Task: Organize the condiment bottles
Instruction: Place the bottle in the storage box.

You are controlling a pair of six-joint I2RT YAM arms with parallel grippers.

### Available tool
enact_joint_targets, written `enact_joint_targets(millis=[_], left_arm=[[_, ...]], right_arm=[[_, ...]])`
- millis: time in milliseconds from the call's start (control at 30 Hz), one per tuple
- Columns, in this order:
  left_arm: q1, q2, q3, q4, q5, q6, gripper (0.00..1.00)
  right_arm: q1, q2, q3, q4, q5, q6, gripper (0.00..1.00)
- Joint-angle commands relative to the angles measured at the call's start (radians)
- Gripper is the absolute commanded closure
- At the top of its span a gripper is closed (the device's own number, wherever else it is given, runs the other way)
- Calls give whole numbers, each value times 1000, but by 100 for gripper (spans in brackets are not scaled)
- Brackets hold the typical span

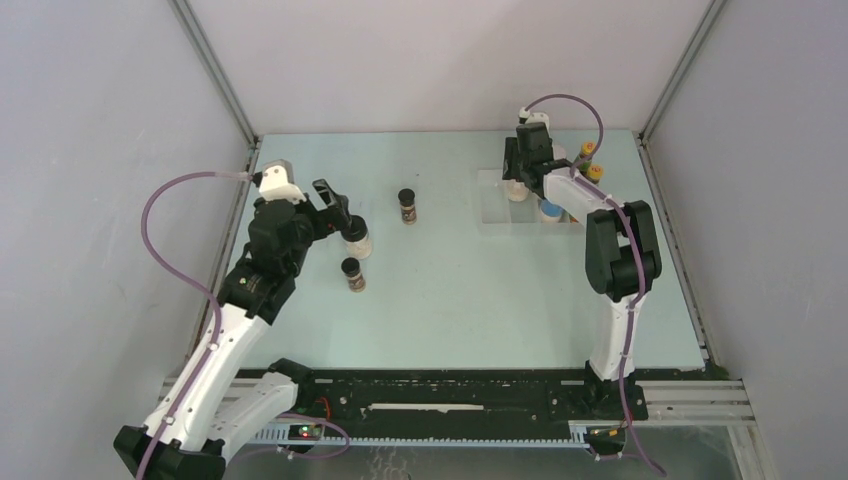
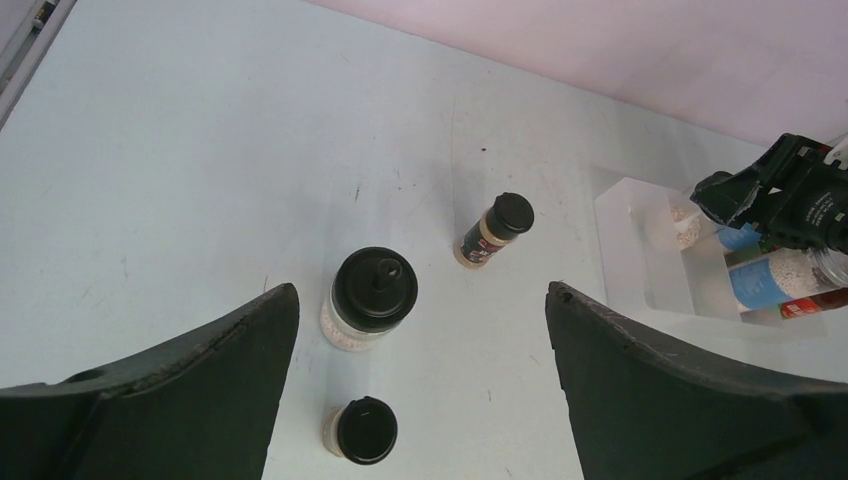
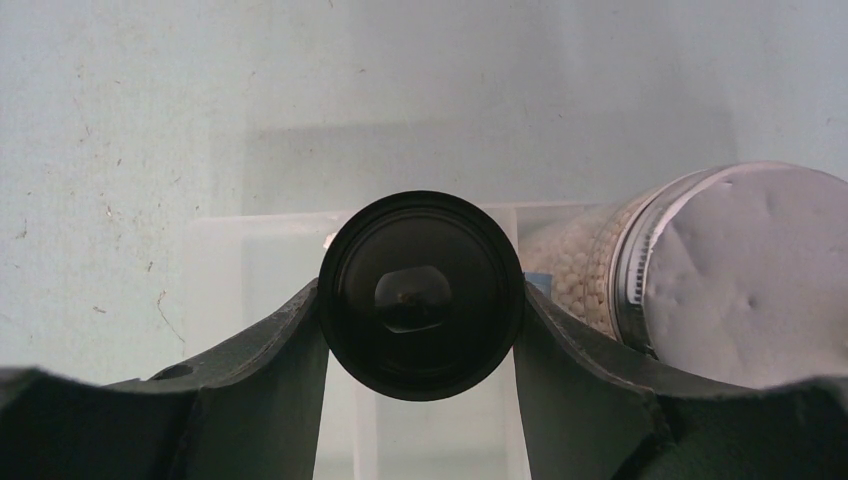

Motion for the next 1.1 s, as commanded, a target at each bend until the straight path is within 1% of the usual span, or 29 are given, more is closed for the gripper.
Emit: enact_joint_targets(millis=[0,233,267,333,367,400,433,567,633,733,1067], left_arm=[[6,0,-23,49,14,21,2],[6,5,-23,50,17,24,2],[6,5,-24,50,19,23,2],[6,3,-26,50,19,23,1],[6,0,-26,50,19,22,1],[6,0,-28,50,20,22,1],[6,-3,-28,49,21,22,1],[6,-10,-30,48,23,21,1],[6,-16,-31,45,25,20,1],[6,-26,-33,41,27,16,1],[6,-79,-41,20,31,3,2]], right_arm=[[-6,13,70,63,4,-4,100],[-4,44,97,30,-1,-6,100],[-4,46,97,24,-1,-5,91],[-3,48,92,20,-1,-3,68],[-1,46,87,20,0,-2,59],[0,43,82,21,1,-1,48],[1,42,77,22,3,1,40],[4,30,61,25,5,4,26],[7,22,58,22,6,5,23],[10,8,51,19,7,4,22],[25,-56,33,17,29,-10,21]])
